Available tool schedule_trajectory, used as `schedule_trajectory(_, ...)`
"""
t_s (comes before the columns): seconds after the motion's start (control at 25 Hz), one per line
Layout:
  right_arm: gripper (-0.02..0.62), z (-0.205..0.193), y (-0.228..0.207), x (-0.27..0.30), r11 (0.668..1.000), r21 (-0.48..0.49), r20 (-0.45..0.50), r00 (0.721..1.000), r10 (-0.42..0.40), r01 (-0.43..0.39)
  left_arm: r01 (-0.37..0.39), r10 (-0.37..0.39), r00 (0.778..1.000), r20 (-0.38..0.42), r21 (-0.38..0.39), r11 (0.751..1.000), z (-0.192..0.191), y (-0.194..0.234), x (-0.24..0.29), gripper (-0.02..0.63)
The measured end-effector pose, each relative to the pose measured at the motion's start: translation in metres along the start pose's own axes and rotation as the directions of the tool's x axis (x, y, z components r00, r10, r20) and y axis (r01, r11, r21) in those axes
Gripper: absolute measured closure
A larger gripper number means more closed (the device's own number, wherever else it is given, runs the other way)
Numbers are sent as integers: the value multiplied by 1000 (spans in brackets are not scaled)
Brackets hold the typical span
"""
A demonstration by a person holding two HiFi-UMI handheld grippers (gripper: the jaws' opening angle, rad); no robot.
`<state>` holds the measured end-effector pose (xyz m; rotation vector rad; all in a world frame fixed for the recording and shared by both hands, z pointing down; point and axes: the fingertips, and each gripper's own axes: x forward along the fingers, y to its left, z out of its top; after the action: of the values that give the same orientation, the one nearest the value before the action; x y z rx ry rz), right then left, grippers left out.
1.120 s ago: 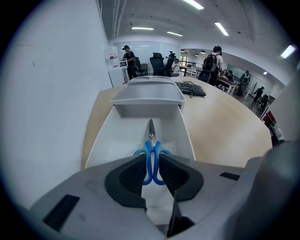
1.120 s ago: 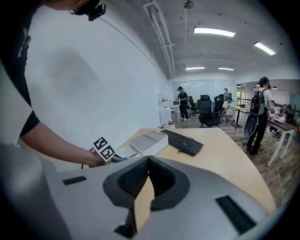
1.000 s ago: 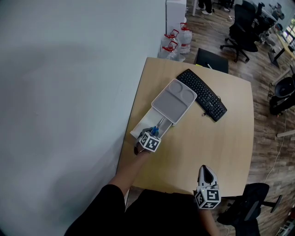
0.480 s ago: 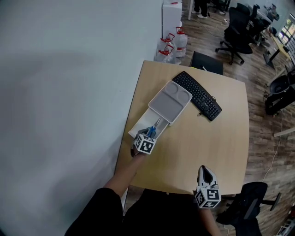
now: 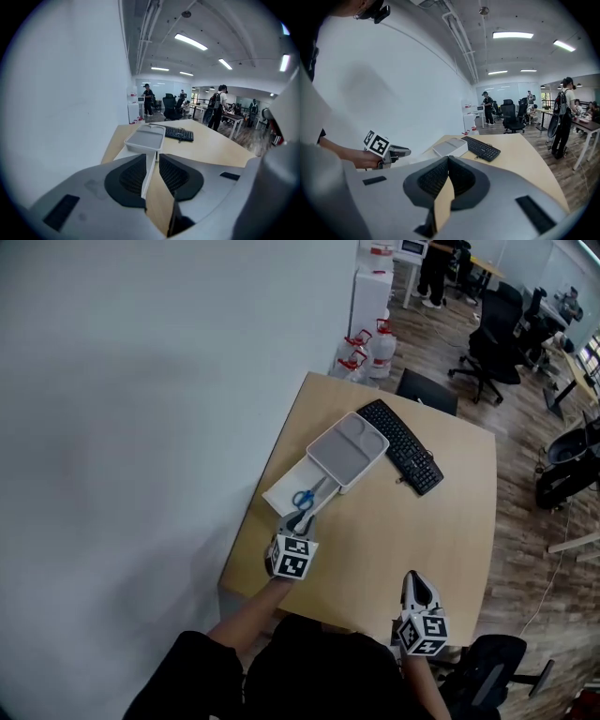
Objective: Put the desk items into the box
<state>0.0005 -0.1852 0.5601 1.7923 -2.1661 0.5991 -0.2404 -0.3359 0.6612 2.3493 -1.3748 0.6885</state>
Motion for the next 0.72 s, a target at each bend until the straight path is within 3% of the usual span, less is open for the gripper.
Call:
schedule_trajectory(0.16, 535, 11, -22, -26, 999, -34, 30, 999, 24, -23, -11, 20, 993, 118, -77, 997, 31, -45, -55, 520)
schedule_trajectory(0.36, 535, 15, -50, -66, 997, -54, 66, 996, 53, -49, 60, -22, 969, 247, -150, 987, 61, -124, -120, 561)
schedule_trajectory(0.52, 535, 11, -76, -99, 994, -93, 88, 994, 62, -54, 95, -43, 951, 305, -158, 983, 67, -189, -153, 584)
schedule_trajectory(0.72, 535, 12, -104, -145, 988, -149, 137, 989, 58, -37, 108, -63, 937, 344, -113, 988, 65, -263, -181, 591)
